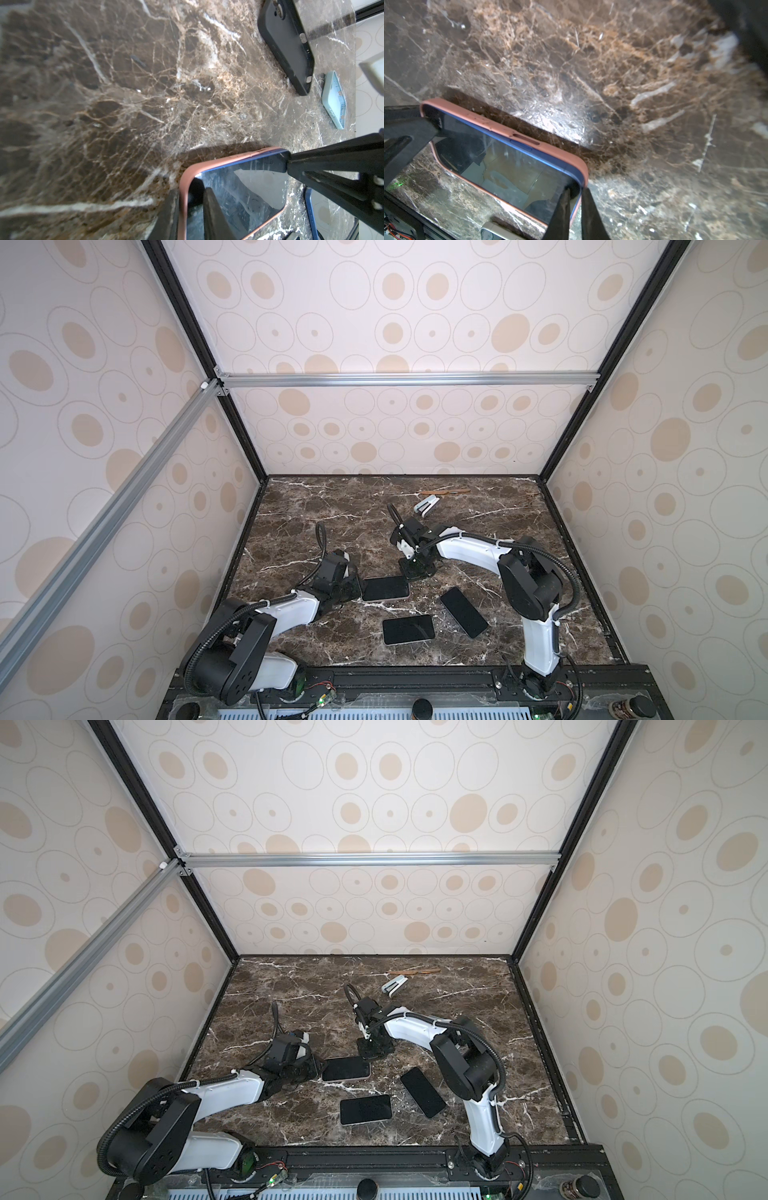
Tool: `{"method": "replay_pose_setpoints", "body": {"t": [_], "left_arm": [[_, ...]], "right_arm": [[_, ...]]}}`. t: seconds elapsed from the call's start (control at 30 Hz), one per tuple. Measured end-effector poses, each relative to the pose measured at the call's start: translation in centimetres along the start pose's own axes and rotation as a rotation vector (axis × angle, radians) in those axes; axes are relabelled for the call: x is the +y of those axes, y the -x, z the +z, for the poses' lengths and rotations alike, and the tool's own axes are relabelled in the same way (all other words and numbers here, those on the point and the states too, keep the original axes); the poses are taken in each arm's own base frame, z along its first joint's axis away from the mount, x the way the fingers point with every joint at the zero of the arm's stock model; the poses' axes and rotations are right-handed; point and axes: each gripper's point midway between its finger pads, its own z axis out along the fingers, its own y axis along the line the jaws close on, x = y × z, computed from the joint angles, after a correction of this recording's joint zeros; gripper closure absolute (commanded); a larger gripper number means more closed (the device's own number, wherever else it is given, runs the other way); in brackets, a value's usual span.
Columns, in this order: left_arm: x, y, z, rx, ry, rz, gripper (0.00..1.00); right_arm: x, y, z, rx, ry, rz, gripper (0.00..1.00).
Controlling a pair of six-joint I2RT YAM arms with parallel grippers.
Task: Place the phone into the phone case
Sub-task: 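Raise the right gripper away while the left gripper releases the case edge and rises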
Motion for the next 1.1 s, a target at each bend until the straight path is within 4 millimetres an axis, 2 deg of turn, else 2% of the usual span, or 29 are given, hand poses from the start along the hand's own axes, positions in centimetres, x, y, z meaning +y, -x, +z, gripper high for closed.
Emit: {"method": "replay_pose_setpoints", "body": {"t": [0.33,0.6,1.1], "left_arm": [[0.0,-0.1,0.1,-0.009,-0.013,0.002,0.79],[0.0,-0.1,0.1,-0.014,-0.018,0.003,0.79],[0.1,0.0,-0.1,-0.015,-0.009,0.003,0.77]], "right_arm": [[-0.7,-0.7,1.3,0.018,0.009,0.011,0.87],[-0.9,-0.8,1.6,0.027,0.001,-0.001,0.87],[-0.7,-0.3,1.7,-0.003,-0.148,-0.090,0.86]]}}
